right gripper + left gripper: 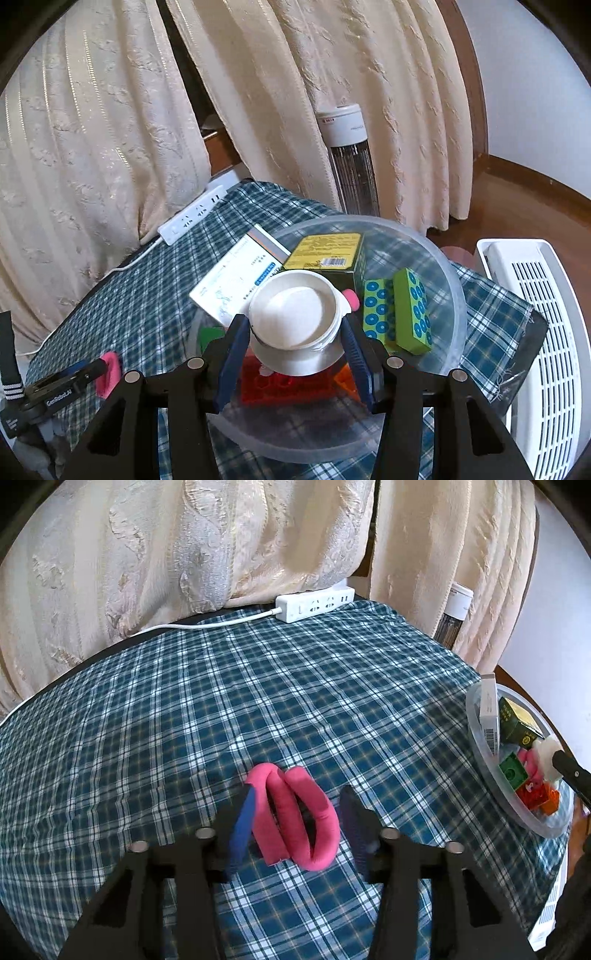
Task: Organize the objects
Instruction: 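Lower the white cup into the bowl with the right gripper while the left regrips the pink loop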
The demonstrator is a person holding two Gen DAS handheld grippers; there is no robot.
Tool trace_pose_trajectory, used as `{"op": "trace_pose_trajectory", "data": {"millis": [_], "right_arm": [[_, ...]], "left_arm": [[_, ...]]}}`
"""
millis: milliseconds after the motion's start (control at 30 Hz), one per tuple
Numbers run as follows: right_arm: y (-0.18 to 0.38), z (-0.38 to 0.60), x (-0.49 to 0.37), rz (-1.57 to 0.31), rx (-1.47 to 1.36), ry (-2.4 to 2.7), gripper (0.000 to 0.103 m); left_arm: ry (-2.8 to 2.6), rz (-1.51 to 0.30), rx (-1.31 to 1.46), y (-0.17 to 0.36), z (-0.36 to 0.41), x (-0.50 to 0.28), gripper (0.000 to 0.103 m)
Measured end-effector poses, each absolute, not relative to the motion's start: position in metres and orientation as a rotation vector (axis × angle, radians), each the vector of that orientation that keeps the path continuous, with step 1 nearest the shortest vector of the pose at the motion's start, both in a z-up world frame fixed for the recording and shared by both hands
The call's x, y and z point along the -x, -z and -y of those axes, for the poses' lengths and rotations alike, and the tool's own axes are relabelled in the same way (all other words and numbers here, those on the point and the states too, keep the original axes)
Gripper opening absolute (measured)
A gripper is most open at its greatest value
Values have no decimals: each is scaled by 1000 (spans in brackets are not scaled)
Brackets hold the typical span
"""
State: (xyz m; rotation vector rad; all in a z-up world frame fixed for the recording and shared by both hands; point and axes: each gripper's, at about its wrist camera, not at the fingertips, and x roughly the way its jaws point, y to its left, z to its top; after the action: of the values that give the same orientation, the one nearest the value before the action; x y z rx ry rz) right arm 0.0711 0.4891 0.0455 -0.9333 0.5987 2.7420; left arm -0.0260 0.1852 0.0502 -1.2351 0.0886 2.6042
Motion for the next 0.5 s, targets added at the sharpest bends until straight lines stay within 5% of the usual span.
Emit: {"op": "trace_pose_trajectory", "data": {"millis": [500], "right_arm": [[-49,-494,-79,-635,894,-2746,62]], "left_arm": [[-2605,-119,1174,-64,-192,16,15]]}}
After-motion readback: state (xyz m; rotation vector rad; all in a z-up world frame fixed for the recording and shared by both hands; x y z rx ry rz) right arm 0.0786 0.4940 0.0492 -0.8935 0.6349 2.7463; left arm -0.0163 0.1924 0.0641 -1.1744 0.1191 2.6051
